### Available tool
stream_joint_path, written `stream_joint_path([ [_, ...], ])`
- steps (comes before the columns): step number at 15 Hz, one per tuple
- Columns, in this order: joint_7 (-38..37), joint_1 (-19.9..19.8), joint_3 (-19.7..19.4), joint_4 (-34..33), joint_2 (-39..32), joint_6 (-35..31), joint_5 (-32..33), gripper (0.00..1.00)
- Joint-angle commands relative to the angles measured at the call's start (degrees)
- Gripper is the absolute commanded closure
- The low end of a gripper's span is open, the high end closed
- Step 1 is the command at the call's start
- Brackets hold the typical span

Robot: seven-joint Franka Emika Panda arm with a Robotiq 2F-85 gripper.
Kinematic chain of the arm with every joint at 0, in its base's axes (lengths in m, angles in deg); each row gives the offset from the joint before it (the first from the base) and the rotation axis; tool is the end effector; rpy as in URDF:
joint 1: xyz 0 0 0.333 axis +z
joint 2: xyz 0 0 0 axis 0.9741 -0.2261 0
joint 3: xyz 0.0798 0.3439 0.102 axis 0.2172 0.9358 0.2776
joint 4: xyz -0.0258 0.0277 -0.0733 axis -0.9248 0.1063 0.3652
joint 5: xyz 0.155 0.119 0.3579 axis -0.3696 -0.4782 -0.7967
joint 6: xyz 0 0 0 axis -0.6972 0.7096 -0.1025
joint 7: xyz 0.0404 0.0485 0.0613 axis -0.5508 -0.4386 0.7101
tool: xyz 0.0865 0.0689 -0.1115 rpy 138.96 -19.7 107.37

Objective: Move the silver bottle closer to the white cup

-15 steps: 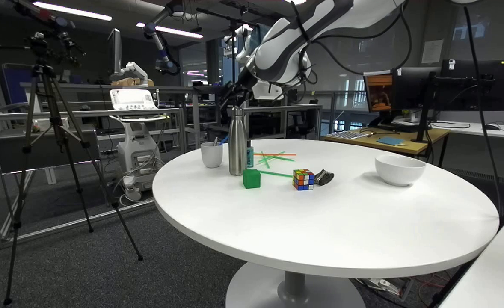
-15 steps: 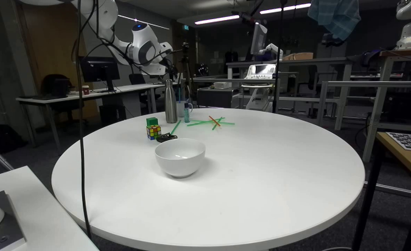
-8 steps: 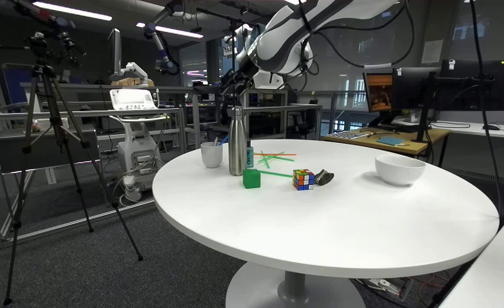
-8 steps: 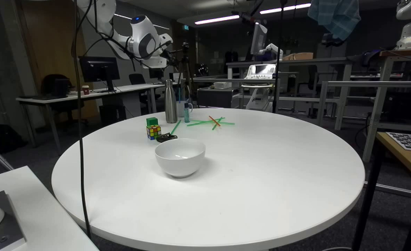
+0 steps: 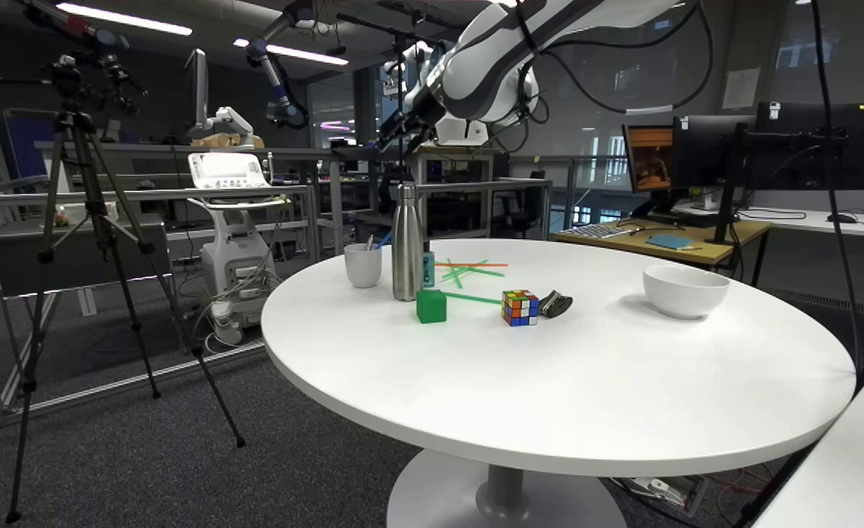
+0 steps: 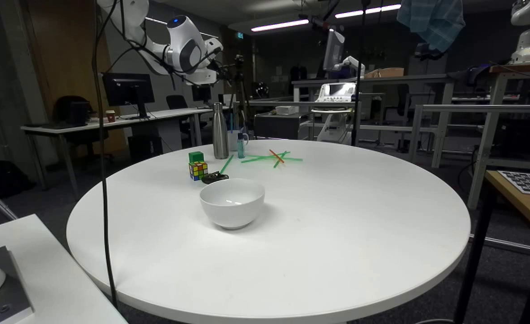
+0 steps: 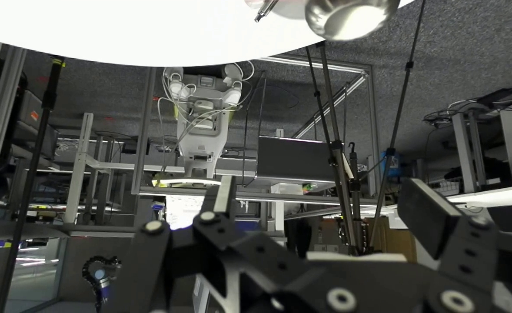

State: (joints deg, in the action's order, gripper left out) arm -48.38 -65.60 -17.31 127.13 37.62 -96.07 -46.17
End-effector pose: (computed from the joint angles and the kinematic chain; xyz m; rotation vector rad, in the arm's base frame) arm 0.8162 0.2210 0.4244 -2.6354 -0.4465 -1.3955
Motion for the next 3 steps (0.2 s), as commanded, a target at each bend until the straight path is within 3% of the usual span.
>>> stream_joint_path([
  [1, -1.0, -0.1, 0.1, -0.2, 0.0, 0.2, 1.0, 0.00],
  [3, -1.0, -0.1, 0.1, -0.2, 0.0, 0.2, 1.0, 0.00],
])
